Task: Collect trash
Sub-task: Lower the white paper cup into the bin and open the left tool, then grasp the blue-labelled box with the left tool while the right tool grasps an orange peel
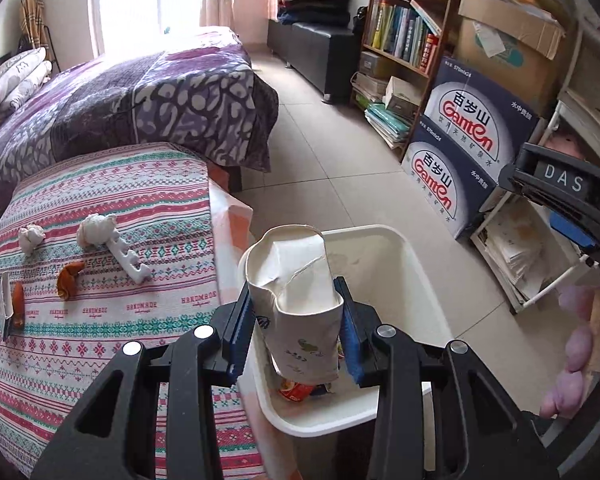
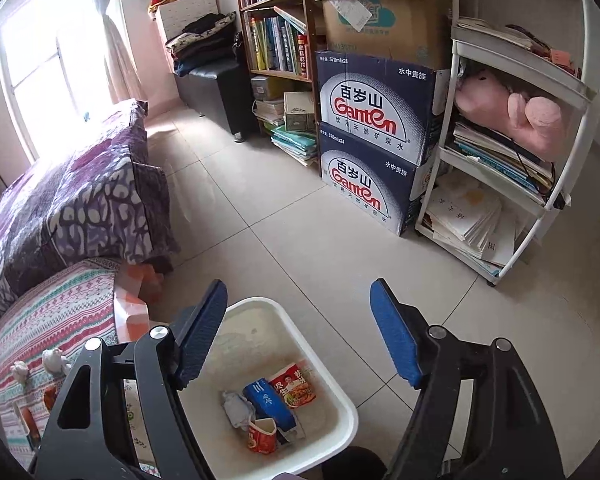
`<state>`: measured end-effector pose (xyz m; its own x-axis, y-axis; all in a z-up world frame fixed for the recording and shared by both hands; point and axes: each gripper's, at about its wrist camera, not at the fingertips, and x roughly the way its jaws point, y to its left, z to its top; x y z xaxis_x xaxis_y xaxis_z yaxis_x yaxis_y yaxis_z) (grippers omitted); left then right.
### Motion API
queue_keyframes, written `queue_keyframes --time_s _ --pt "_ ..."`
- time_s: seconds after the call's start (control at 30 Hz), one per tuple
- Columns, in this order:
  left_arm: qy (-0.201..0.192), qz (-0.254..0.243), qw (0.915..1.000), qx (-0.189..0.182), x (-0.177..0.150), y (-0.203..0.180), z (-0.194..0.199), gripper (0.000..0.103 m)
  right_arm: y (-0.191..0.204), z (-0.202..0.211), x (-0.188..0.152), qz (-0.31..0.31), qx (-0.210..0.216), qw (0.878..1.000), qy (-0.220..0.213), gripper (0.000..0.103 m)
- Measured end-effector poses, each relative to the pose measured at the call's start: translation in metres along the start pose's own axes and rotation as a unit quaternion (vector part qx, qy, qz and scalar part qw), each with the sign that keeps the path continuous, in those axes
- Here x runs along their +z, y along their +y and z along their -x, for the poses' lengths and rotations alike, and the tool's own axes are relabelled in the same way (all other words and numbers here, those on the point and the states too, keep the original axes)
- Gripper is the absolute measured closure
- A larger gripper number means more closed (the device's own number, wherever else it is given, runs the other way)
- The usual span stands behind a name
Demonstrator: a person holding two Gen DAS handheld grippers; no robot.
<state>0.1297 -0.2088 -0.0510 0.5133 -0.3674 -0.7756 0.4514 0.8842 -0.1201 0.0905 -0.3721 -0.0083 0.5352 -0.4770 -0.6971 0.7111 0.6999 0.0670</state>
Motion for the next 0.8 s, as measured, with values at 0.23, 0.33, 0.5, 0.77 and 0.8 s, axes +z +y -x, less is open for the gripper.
queue_keyframes --time_s 0.23,0.33,0.5,0.77,0.8 --pt "0.022 0.006 0.9976 -0.066 -0.002 -0.007 -0.007 0.035 -0.007 -0.002 0.003 -0.024 0.004 1.0 0.004 0.031" --pt "0.017 0.011 0.9981 -0.058 -0.001 0.0 -0.004 0.035 -0.003 0.0 0.002 -0.022 0.007 1.0 0.003 0.026" --pt "0.008 0.015 0.9997 -0.016 -0.001 0.017 -0.001 0.035 0.009 0.003 -0.002 -0.018 0.009 1.0 -0.002 0.015" --pt "0.013 0.039 0.9981 0.045 -0.005 0.06 -0.004 0.033 0.043 0.001 -0.013 0.015 0.017 1.0 0.013 0.011" --pt "0.015 0.044 0.9975 0.052 -0.006 0.067 -0.005 0.033 0.05 0.001 -0.015 0.023 0.018 0.999 0.016 0.011"
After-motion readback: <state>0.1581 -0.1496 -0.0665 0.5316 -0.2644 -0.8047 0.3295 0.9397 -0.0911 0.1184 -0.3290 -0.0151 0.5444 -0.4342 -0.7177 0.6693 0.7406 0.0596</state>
